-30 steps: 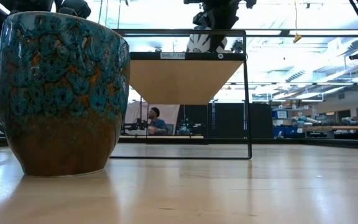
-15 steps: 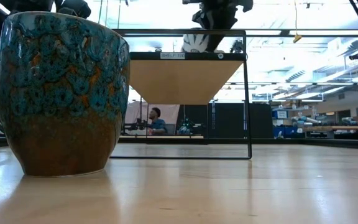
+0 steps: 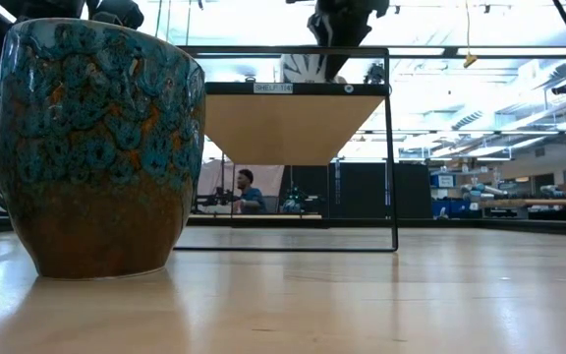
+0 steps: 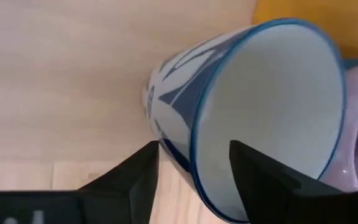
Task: Place coffee mugs
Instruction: Put the white-blue mug on the shelf
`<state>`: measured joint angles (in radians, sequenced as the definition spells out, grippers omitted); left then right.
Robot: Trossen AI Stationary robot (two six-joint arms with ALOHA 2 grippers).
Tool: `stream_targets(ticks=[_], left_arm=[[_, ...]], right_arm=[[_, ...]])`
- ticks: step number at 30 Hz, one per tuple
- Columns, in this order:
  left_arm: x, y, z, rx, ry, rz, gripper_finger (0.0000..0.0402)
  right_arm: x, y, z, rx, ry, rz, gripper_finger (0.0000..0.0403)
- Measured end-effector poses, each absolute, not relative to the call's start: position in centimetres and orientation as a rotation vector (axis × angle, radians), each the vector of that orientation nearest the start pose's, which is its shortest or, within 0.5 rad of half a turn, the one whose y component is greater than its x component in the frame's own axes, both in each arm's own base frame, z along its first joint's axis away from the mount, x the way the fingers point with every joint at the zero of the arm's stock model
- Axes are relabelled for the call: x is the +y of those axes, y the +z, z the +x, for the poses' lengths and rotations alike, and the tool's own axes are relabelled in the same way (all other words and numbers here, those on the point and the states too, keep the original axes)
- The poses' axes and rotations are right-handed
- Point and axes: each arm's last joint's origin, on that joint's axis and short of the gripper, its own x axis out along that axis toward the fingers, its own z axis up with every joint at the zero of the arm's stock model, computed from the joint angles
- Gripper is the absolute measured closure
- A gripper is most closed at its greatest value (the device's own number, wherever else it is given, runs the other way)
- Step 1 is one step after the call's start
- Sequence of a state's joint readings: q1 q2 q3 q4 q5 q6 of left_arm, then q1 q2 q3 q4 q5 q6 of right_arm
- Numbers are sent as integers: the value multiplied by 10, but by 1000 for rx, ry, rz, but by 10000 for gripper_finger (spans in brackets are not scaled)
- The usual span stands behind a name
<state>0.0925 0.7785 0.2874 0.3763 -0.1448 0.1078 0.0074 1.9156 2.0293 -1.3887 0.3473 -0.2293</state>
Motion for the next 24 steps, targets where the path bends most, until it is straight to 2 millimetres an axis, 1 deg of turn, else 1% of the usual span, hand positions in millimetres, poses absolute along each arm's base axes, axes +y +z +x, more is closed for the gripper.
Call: stream_targets(ticks=[5, 14, 18, 24], left_arm=[[20, 215, 171, 127, 231, 110, 281], [20, 215, 171, 127, 230, 110, 281], [20, 215, 171, 127, 231, 109, 281], [20, 215, 171, 127, 231, 109, 281]], right_arm=[[-7, 349, 376, 1245, -238, -299, 187], [-8, 352, 382, 1151, -366, -156, 187], [-8, 352, 383, 1132, -386, -123, 187], [-4, 352, 382, 1148, -373, -136, 188]])
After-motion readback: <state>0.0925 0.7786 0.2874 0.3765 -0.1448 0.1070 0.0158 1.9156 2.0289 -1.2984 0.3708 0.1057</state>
